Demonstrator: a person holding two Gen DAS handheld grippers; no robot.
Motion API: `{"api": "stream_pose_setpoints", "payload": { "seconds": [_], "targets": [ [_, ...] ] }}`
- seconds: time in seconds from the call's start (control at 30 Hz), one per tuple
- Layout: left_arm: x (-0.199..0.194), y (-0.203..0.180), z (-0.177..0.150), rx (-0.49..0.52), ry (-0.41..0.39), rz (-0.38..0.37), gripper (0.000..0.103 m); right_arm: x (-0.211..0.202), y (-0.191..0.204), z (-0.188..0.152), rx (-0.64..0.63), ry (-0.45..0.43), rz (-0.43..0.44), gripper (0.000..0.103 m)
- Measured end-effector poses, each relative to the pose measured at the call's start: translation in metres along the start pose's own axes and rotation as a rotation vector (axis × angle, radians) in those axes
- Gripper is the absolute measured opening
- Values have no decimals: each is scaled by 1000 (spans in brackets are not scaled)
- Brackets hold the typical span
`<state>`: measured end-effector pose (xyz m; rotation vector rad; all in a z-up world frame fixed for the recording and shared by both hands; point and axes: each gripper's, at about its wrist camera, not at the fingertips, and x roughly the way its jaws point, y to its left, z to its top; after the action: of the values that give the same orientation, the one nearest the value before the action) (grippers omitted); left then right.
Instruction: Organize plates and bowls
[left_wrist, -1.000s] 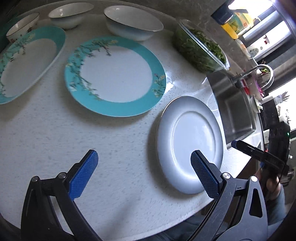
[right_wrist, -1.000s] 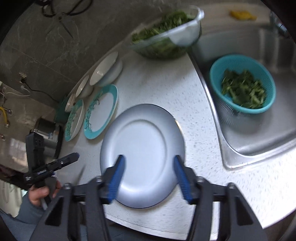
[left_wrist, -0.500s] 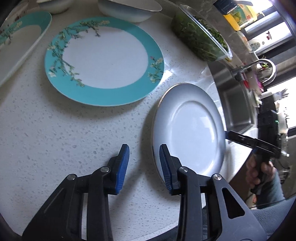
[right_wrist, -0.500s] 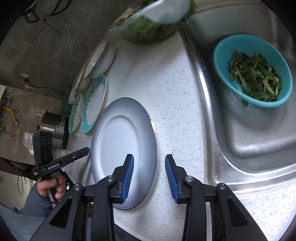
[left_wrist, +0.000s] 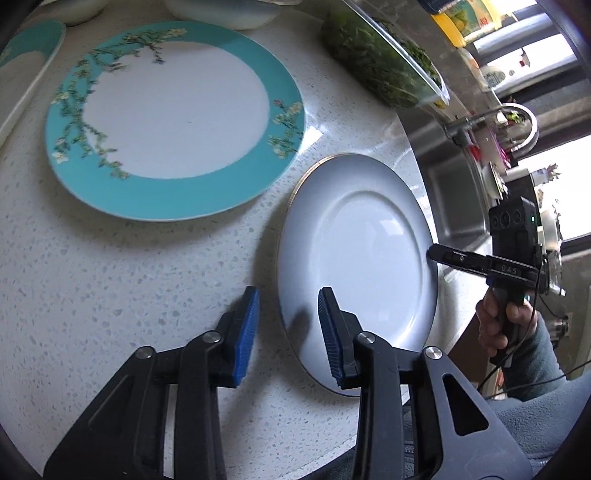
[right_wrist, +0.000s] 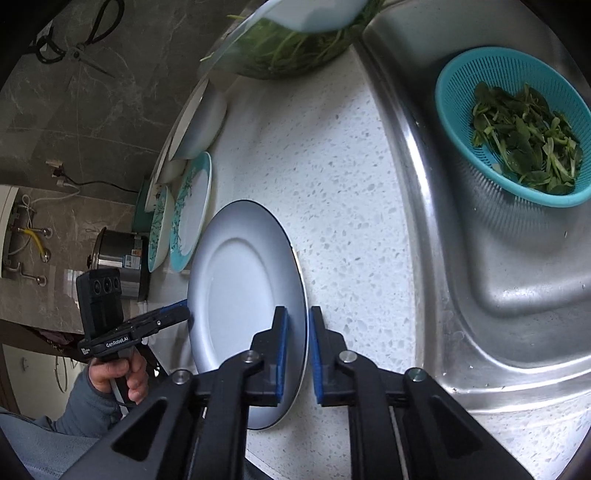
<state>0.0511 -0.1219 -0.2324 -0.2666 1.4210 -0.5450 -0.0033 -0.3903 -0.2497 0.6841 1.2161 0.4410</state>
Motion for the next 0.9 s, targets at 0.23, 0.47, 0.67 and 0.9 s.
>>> {"api": "stream_pose_setpoints", "payload": {
  "seconds": [0.23, 0.47, 0.67, 0.9],
  "targets": [
    [1, -2, -1, 11, 1, 29, 18, 2, 8, 2, -33, 44, -46, 14],
    [2, -10, -2, 33, -5, 87, 18, 6, 20, 2, -85, 53, -129, 16],
    [1, -14, -9, 15, -13, 97, 18, 5, 20, 1, -60, 48, -134, 16],
    [-18, -10, -17, -40, -38, 105, 18, 4, 33, 2, -64, 67, -129, 17]
  ]
}}
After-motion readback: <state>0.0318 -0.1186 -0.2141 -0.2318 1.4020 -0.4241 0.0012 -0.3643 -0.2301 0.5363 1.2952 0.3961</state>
